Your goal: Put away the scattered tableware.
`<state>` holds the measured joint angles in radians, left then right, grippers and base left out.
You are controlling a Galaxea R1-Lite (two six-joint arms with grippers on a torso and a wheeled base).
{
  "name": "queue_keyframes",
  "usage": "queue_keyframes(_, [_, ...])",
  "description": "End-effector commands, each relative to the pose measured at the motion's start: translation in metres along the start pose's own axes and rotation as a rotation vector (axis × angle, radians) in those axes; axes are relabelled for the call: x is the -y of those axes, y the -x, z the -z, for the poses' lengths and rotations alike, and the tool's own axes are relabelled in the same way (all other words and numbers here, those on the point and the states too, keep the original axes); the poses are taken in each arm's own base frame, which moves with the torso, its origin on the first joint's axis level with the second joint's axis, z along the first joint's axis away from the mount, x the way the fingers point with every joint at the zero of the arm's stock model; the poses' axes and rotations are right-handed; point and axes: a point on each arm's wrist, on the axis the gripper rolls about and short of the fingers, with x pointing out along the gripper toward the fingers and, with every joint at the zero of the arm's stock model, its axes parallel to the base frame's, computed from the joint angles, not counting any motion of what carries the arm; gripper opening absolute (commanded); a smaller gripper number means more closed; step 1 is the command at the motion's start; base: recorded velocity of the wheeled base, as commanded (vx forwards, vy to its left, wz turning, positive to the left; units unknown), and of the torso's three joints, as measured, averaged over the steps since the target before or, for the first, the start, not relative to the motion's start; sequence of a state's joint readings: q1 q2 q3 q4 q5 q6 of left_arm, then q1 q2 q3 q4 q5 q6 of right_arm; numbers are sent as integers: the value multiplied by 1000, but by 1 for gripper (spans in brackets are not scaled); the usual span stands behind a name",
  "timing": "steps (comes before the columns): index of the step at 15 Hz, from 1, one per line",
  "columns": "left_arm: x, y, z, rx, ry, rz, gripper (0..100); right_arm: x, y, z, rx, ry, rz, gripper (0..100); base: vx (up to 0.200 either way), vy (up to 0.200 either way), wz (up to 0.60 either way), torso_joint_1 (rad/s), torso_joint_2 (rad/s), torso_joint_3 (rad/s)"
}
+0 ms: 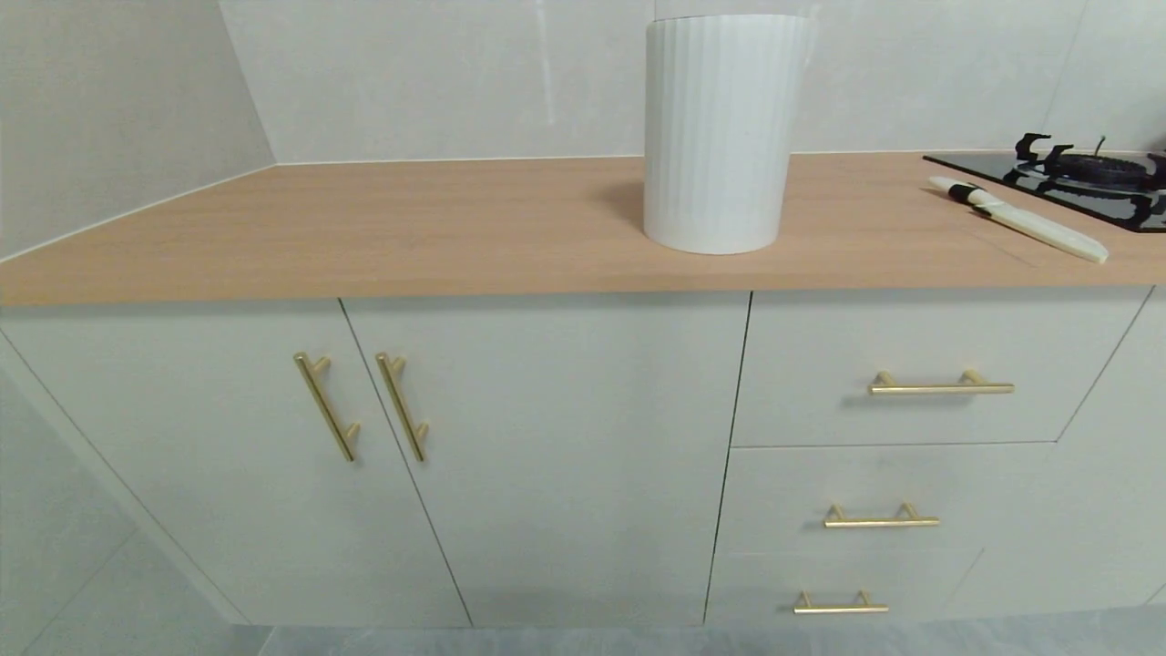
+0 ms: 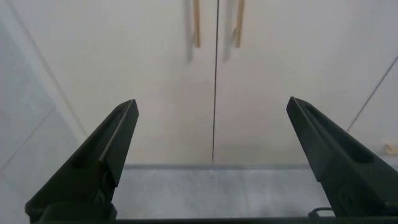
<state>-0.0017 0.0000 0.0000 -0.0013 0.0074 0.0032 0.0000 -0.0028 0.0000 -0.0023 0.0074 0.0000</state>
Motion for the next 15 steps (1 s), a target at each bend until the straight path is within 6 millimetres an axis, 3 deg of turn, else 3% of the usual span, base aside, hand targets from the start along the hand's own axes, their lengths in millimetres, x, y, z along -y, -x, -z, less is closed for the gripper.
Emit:
queue_keyframes(1, [0,0,0,0,0,0,100,0,0,0,-2,0,0,100,200,0,0,2,2,2])
queue_keyframes(4, [0,0,0,0,0,0,100,0,0,0,-2,0,0,100,200,0,0,2,4,4])
queue_keyframes(12, [0,0,0,0,0,-2,100,0,0,0,-2,0,0,100,0,0,0,0,0,0])
queue_keyframes(15, [0,0,0,-1,2,-3,100,0,0,0,-2,0,0,100,0,-200,0,2,1,4])
